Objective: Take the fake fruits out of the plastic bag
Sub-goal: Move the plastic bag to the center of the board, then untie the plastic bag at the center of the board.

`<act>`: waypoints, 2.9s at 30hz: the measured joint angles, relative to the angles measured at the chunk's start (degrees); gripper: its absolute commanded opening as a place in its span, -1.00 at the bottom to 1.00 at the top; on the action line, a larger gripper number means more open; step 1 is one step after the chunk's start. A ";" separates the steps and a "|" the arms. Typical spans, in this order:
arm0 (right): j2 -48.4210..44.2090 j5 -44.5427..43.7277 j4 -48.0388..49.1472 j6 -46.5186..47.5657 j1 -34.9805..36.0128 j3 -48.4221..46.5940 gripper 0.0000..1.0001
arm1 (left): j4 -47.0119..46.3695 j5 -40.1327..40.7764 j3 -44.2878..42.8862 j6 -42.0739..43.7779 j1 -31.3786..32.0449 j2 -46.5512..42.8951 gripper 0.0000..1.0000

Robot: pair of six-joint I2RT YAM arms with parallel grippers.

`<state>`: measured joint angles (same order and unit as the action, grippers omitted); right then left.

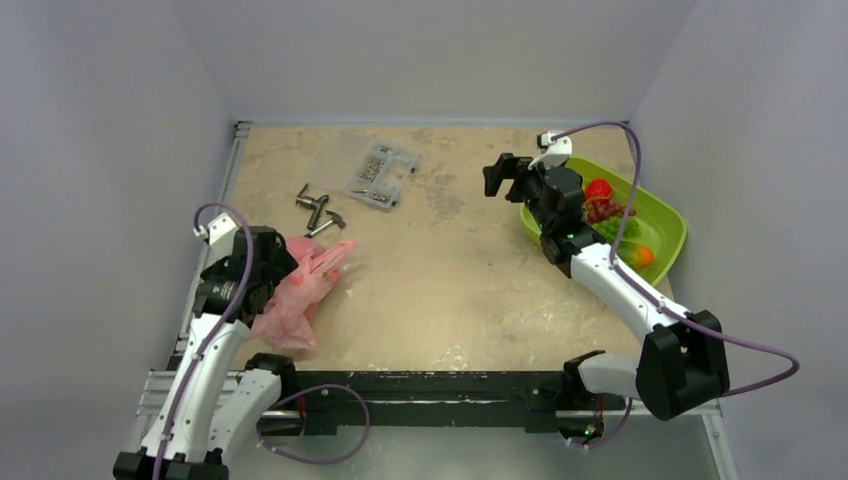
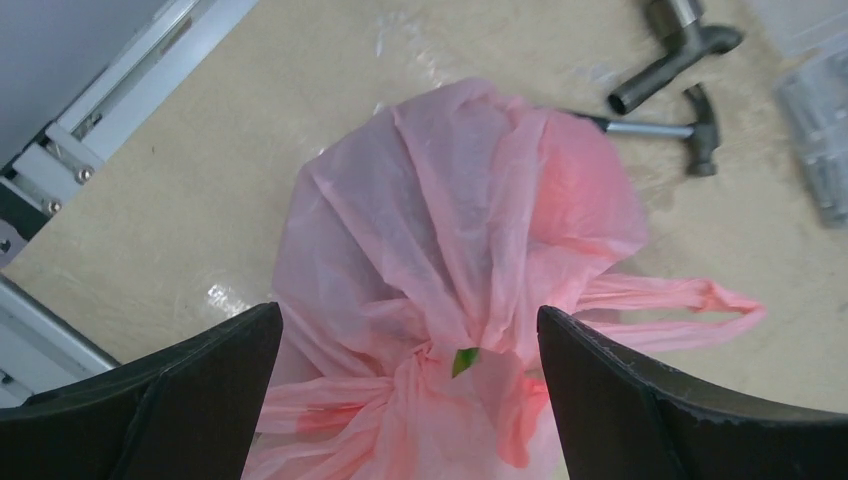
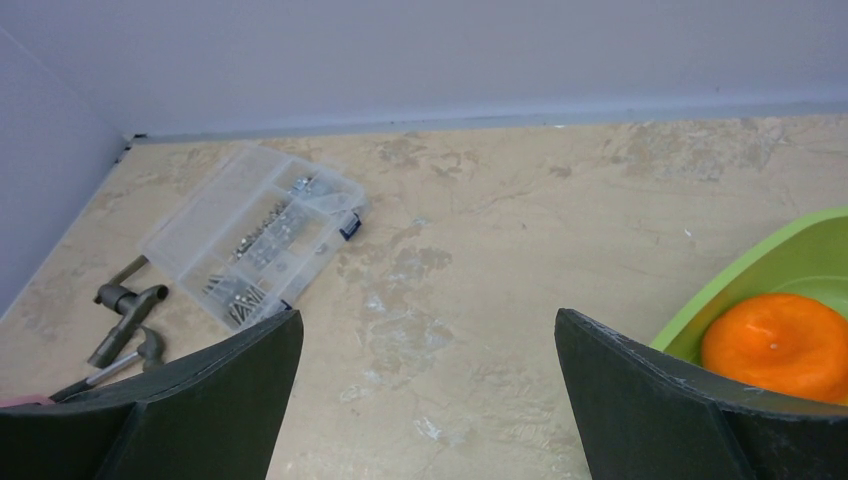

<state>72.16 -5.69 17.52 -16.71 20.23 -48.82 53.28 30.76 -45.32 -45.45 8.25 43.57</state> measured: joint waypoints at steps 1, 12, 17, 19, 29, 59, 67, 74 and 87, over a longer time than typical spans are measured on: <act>-0.33 0.46 0.07 -0.17 0.00 0.00 0.98 | 0.28 -1.01 0.55 -0.42 0.02 1.75 0.90; -1.90 3.43 0.48 -4.20 0.00 1.16 0.98 | -7.82 -20.57 5.60 -3.06 7.67 14.91 -0.27; -0.22 6.45 -1.03 -9.25 1.70 2.34 0.98 | -17.22 -29.20 5.90 -4.70 18.75 18.08 -0.36; 0.98 7.30 -3.48 -10.34 4.04 2.34 0.97 | -21.38 -30.88 5.53 -5.70 23.50 21.14 -0.32; -3.87 15.63 -16.46 -11.47 16.35 8.31 0.98 | -31.28 -33.24 -1.18 -6.58 35.78 31.12 0.58; -1.88 28.13 -5.01 -21.11 28.46 14.60 0.11 | -39.10 -40.59 17.20 -9.94 49.00 9.49 0.40; 4.46 27.69 3.13 -24.94 35.32 20.81 -0.04 | -28.44 -38.75 8.98 -5.20 49.22 -0.33 0.94; 5.55 26.34 8.63 -25.94 35.34 24.46 -0.51 | -12.48 -24.92 -5.38 -4.13 48.54 0.55 0.69; 7.85 26.10 13.46 -26.03 35.60 26.56 -0.77 | -11.13 -19.85 -11.85 -2.10 42.97 31.01 0.13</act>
<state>80.01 20.40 30.98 -42.74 55.83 -22.26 42.15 10.92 -57.17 -47.55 51.22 74.59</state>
